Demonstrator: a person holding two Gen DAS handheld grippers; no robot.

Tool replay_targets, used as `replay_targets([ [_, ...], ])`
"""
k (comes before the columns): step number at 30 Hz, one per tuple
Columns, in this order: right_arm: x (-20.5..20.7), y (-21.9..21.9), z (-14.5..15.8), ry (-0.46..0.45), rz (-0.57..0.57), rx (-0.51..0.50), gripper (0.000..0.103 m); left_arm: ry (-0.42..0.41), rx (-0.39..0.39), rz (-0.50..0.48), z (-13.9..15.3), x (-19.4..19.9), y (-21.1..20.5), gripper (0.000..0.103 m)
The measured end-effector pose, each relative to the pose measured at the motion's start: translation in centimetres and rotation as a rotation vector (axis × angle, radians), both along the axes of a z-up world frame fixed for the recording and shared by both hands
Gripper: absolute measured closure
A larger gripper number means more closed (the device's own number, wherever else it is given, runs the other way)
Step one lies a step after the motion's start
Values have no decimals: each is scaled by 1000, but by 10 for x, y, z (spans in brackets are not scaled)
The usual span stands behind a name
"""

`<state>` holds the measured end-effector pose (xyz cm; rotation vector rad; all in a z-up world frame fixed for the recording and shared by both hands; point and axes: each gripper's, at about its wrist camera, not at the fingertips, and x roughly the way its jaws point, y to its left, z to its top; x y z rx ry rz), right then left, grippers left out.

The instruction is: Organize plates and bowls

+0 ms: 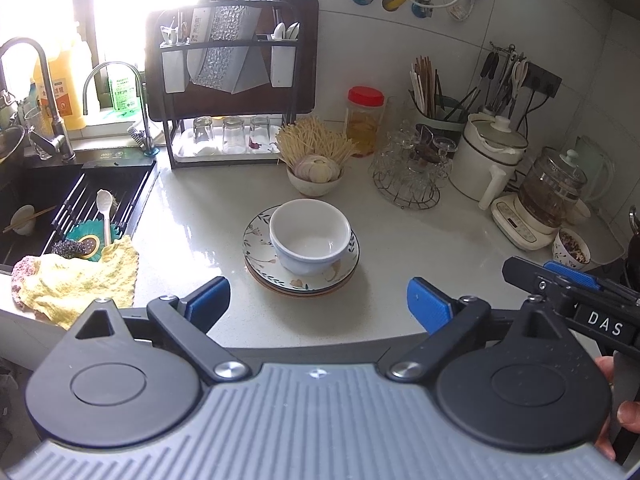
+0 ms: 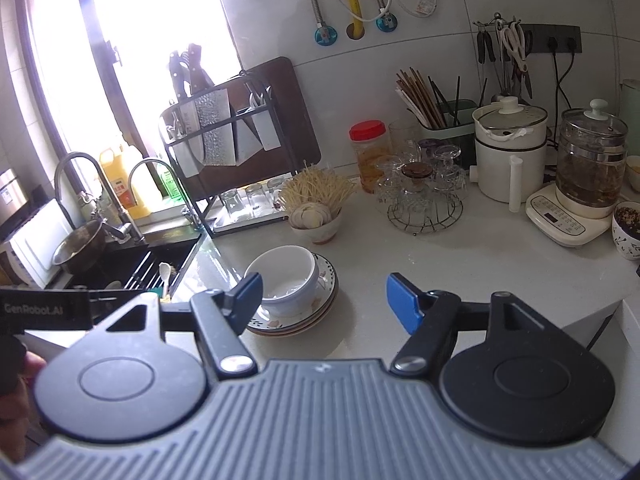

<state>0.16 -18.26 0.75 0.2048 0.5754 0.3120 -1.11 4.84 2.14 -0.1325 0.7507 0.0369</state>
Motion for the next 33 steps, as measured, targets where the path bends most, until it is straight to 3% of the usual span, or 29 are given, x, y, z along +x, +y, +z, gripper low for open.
replay_targets([
  [8,4,1,0,11,12,-8,31,-3,-2,12,2,3,4,4],
  [10,4,2,0,6,13,-7,17,-1,1,10,1,4,3,4],
  [14,2,0,-1,-6,-12,-22,15,2,13,3,-1,8,2,4],
  [16,3,-1,-2,2,-20,-22,0,3,5,-4,-2,9,1,4],
  [33,0,2,-2,-8,-33,-6,0,-3,22,-13,-5,4,3,2],
])
